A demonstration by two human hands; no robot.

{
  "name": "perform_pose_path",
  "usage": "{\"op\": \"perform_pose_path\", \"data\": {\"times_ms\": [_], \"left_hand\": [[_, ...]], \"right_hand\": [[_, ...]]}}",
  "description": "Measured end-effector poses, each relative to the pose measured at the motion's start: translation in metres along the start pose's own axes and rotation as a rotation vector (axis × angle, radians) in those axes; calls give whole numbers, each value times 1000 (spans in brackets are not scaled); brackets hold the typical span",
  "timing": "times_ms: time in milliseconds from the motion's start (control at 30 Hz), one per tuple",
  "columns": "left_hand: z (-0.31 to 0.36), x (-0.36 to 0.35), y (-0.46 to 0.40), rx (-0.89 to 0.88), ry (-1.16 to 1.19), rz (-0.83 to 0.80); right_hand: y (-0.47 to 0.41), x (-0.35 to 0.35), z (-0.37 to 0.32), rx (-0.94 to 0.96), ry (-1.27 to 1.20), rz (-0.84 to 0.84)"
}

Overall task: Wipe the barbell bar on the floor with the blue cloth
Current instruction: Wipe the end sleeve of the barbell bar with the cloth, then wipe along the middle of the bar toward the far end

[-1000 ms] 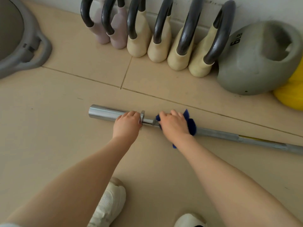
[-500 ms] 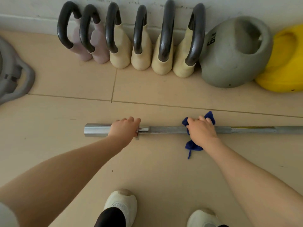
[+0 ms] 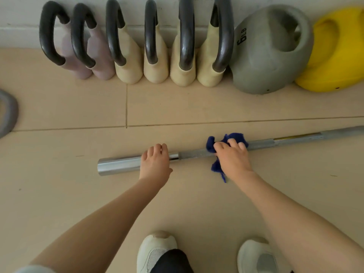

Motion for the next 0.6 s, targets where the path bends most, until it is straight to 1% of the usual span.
{"op": "perform_pose_path", "data": {"times_ms": [67,133,167,233,300,367,400,467,500,533,600], "left_hand": [[-3,-3,-2,-30,-8,16],[-4,-3,-4,-51,9,11],[-5,-3,-5,-59,13,10],[-6,-1,-5,-67,22,13],[-5,0,-5,-71,33,15],[-6,2,-7,-85,53,10],[-8,3,-7,-91,76,4],[-11,3,-5,-112,119,-11],[-11,4,-4,-128,130,-15],[-11,5,-3,-143,133,-18],[-11,7,-5,-162,136,-31]], "right_hand": [[3,1,22,-137,21,-14],[2,4,18,-200,1,-22],[0,7,6,-185,-16,-25],[-3,11,-37,-45,-67,-34],[-3,14,-75,50,-174,-120],[0,18,-85,33,-262,-168],[2,19,-81,-1,-298,-143],[13,17,-65,-136,-432,-10],[22,13,-52,-266,-531,54],[32,7,-40,-429,-649,114],[52,-7,-24,-805,-914,176]]}}
Point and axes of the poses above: each hand's wrist, its own y-axis away from the middle knuckle, its own x-axis out of the back of the hand, z = x × y, the point moved 7 cm from there along -y, towards the middle knuckle, and after that the axes turned 3 degrees about x, right-handed, at the moved point
